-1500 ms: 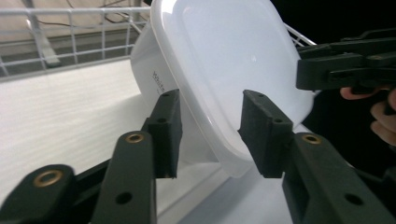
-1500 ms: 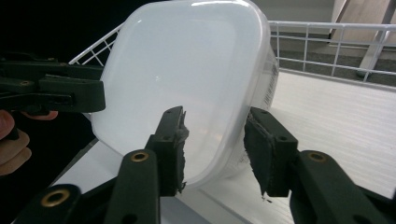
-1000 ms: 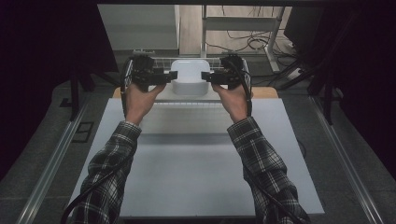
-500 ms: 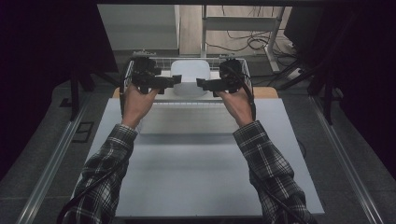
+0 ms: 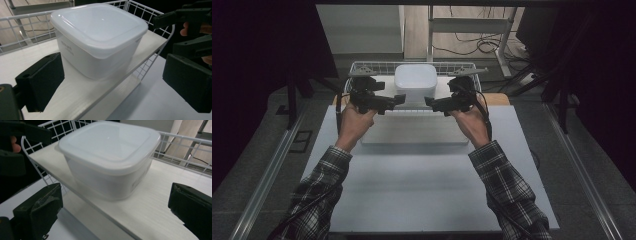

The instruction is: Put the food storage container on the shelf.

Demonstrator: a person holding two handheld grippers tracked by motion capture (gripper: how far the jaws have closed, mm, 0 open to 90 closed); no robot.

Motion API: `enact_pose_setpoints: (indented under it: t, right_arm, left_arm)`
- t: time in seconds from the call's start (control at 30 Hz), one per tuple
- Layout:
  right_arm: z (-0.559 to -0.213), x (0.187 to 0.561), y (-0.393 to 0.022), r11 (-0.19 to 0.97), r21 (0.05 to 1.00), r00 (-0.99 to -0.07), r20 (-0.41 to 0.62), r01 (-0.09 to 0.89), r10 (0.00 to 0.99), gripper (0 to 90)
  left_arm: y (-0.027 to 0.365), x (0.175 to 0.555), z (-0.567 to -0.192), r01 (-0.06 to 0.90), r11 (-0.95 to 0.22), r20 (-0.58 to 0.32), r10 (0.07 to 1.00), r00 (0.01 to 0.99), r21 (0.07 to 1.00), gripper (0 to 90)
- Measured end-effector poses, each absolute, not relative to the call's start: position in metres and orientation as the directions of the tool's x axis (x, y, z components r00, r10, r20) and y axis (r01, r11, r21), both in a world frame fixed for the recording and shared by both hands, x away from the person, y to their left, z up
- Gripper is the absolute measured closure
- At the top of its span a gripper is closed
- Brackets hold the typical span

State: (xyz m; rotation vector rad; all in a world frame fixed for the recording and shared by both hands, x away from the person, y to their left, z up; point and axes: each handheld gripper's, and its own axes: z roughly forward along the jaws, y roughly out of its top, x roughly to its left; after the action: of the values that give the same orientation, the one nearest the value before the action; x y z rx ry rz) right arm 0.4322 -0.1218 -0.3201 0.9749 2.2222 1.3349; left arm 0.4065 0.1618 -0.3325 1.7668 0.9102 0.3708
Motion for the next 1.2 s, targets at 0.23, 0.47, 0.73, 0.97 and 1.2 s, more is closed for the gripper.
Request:
enact_pose_setpoints:
  t: [0.23,0.47,0.73,0.97,1.2]
  right_arm:
    - [-0.326,0.42,-0.125,0.329,0.874,-0.706,0.022,0.357,0.708,0.0]
    - [-0.334,0.411,-0.126,0.358,0.868,-0.724,0.003,0.345,0.69,0.0]
    - [-0.342,0.402,-0.132,0.359,0.87,-0.743,0.012,0.338,0.669,0.0]
    - [-0.351,0.391,-0.136,0.39,0.854,-0.762,0.013,0.346,0.647,0.0]
    - [-0.358,0.38,-0.137,0.397,0.856,-0.775,0.007,0.332,0.632,0.0]
  left_arm:
    - [0.169,0.395,-0.344,0.409,-0.111,-0.215,0.712,0.668,0.906,3.0]
    - [0.168,0.385,-0.356,0.436,-0.163,-0.216,0.686,0.695,0.885,2.8]
    - [0.164,0.371,-0.364,0.435,-0.227,-0.18,0.677,0.713,0.871,1.1]
    - [0.164,0.361,-0.377,0.445,-0.233,-0.187,0.673,0.716,0.865,1.2]
    - [0.161,0.352,-0.389,0.46,-0.222,-0.224,0.645,0.731,0.86,1.4]
